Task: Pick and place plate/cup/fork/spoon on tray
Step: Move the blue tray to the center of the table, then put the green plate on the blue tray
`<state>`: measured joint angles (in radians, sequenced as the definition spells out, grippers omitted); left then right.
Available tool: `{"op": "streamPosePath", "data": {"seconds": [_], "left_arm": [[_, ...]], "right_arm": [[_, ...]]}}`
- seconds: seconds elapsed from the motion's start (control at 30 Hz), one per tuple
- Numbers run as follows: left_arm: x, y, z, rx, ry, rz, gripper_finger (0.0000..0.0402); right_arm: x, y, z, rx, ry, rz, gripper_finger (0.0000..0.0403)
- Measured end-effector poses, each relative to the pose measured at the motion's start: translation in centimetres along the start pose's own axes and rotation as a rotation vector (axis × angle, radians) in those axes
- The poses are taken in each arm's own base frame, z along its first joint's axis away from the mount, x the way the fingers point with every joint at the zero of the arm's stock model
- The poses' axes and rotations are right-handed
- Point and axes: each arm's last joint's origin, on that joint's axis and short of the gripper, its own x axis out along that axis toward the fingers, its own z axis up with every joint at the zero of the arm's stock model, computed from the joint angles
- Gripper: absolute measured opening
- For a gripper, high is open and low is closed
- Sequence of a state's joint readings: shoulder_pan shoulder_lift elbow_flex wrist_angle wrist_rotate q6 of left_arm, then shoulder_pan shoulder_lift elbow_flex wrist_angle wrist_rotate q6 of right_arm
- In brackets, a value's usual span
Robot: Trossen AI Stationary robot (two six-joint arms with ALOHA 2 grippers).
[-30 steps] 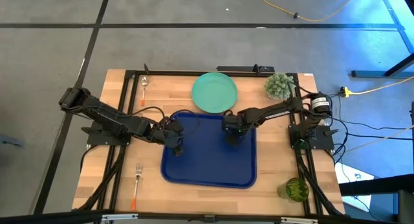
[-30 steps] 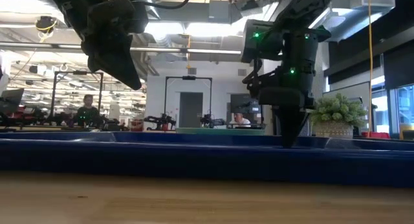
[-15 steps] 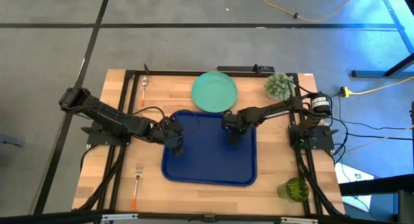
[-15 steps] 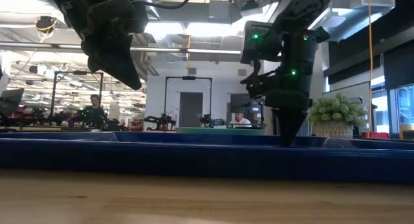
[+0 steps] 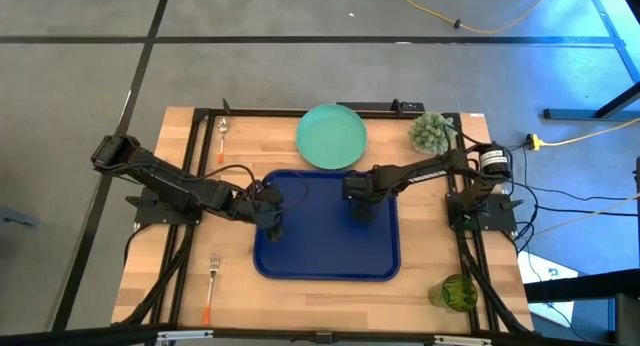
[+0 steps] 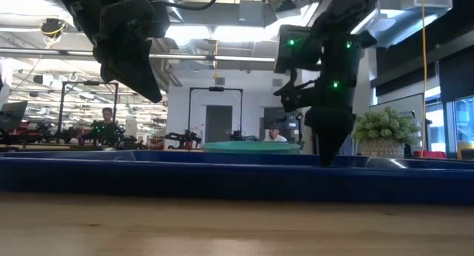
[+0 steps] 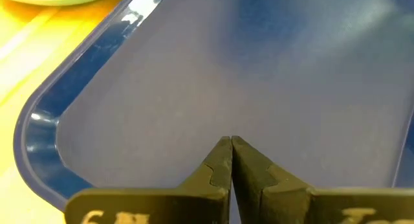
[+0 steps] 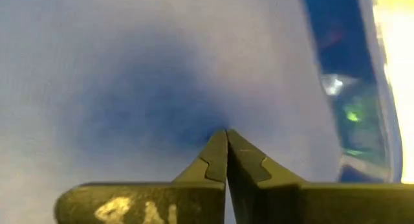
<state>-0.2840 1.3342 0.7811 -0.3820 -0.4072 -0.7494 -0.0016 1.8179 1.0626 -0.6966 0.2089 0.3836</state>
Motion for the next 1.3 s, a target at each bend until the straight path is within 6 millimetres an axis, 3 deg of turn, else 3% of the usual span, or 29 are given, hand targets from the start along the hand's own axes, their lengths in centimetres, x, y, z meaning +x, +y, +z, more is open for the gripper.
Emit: {"op": "streamPosePath", "data": {"seconds": [0.3,0.6,0.97,1.1,1.3], "left_arm": [[0.0,0.0,0.0,0.000,0.006,-0.007,0.0000],[0.0,-0.2,-0.1,-0.004,0.052,-0.057,0.0000],[0.0,-0.2,-0.2,0.024,0.057,-0.062,0.0000],[0.0,-0.2,-0.2,0.051,0.054,-0.059,0.0000],[0.0,-0.2,-0.2,0.082,0.050,-0.056,0.0000]], "right_arm": [[-4.6,1.5,2.1,-0.088,-0.017,0.053,0.0005],[-8.6,0.1,5.3,-0.147,-0.102,0.077,0.0053],[-8.3,-1.4,5.9,-0.631,-0.114,-0.008,0.0124],[-7.8,-2.5,6.2,-0.707,-0.104,-0.113,0.0127],[-7.0,-4.6,7.0,-0.661,-0.105,-0.042,0.0126]]}}
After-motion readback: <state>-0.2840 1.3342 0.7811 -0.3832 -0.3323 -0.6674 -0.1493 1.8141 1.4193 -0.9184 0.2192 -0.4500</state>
